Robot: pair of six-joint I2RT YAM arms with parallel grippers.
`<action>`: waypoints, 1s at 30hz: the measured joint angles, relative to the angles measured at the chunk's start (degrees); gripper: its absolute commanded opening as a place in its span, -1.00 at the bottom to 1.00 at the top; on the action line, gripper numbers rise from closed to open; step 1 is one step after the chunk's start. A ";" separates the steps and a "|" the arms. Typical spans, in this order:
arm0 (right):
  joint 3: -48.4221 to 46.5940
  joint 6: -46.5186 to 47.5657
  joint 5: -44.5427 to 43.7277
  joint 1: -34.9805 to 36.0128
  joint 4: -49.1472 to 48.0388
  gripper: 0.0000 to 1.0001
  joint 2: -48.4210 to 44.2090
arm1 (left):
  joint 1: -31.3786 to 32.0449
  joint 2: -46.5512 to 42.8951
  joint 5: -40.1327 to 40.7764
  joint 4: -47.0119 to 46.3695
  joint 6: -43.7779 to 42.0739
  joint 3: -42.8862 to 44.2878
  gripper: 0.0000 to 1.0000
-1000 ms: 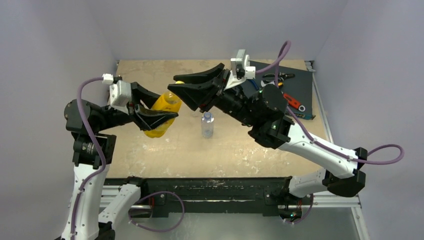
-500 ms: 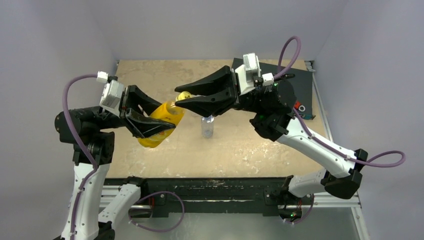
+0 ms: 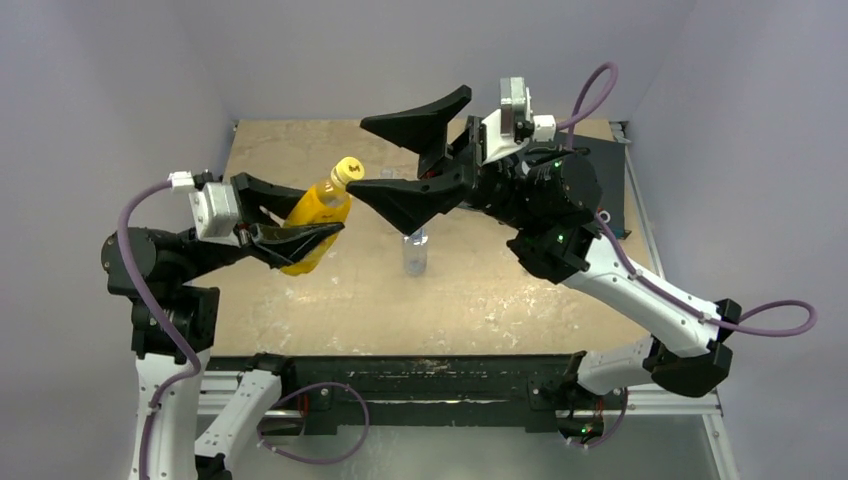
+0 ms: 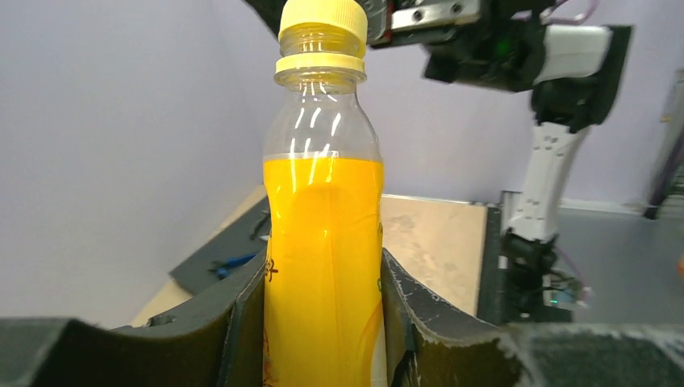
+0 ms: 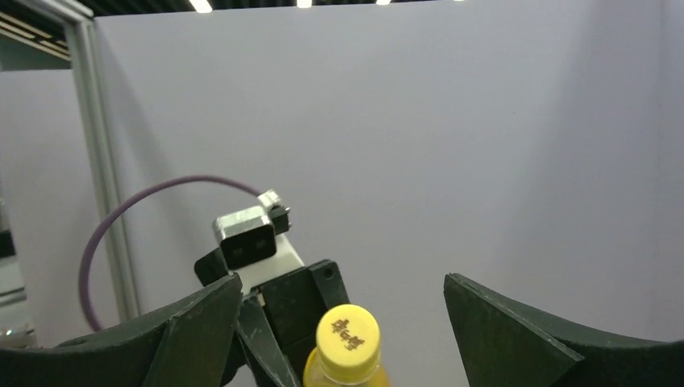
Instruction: Unscrew the bottle caps
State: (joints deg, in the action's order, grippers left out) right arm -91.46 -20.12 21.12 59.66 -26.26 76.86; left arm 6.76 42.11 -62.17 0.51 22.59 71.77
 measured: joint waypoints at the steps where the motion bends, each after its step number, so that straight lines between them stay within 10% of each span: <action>1: -0.92 0.96 -3.32 1.11 1.90 0.98 -0.11 | 0.00 -0.70 1.75 2.36 -3.98 0.00 -1.00; 10: -18.91 9.07 -34.42 13.81 19.17 0.86 8.02 | 0.00 -4.98 14.34 9.07 -23.96 -2.14 -1.00; 17: -18.82 9.64 -42.16 13.90 24.57 0.77 11.21 | 0.00 -4.90 17.16 11.08 -27.50 -2.25 -1.00; 30: -16.44 7.45 -42.10 13.94 23.56 -0.24 10.82 | 0.00 -4.87 17.75 11.19 -27.80 -2.82 -1.00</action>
State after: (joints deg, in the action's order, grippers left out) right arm -107.90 -12.67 -20.97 73.60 -2.70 87.68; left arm 6.76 37.23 -44.42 11.70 -5.21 68.95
